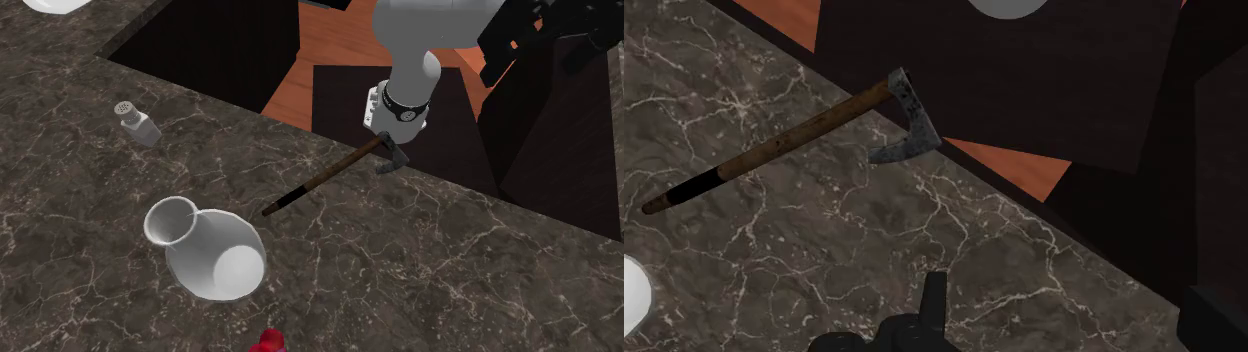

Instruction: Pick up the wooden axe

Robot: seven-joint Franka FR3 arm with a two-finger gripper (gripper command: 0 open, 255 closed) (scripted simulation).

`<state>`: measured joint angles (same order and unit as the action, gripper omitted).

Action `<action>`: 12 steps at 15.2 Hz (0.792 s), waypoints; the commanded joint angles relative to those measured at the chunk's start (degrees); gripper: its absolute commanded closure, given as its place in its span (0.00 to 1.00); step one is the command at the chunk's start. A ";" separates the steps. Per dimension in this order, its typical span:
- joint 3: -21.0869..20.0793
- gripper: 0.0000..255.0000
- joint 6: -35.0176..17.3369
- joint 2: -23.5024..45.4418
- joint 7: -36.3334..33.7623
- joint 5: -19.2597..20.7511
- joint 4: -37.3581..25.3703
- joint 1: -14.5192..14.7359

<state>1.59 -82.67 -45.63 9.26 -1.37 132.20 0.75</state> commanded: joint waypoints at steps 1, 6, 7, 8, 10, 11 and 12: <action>0.00 0.00 0.00 0.00 0.00 0.00 0.00 0.00; 0.49 0.00 -8.08 2.95 -7.51 2.24 5.13 -5.36; 0.65 0.00 -9.66 3.61 -9.04 2.72 6.05 -6.43; 0.81 0.00 -11.23 4.30 -10.55 3.20 6.93 -7.54; 1.19 0.00 -14.33 5.72 -13.64 4.22 8.61 -9.73; 1.40 0.00 -15.86 6.46 -15.18 4.74 9.40 -10.85; 1.62 0.00 -17.38 7.22 -16.74 5.27 10.17 -11.97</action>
<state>2.88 -98.21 -38.98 -5.84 3.26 141.20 -9.97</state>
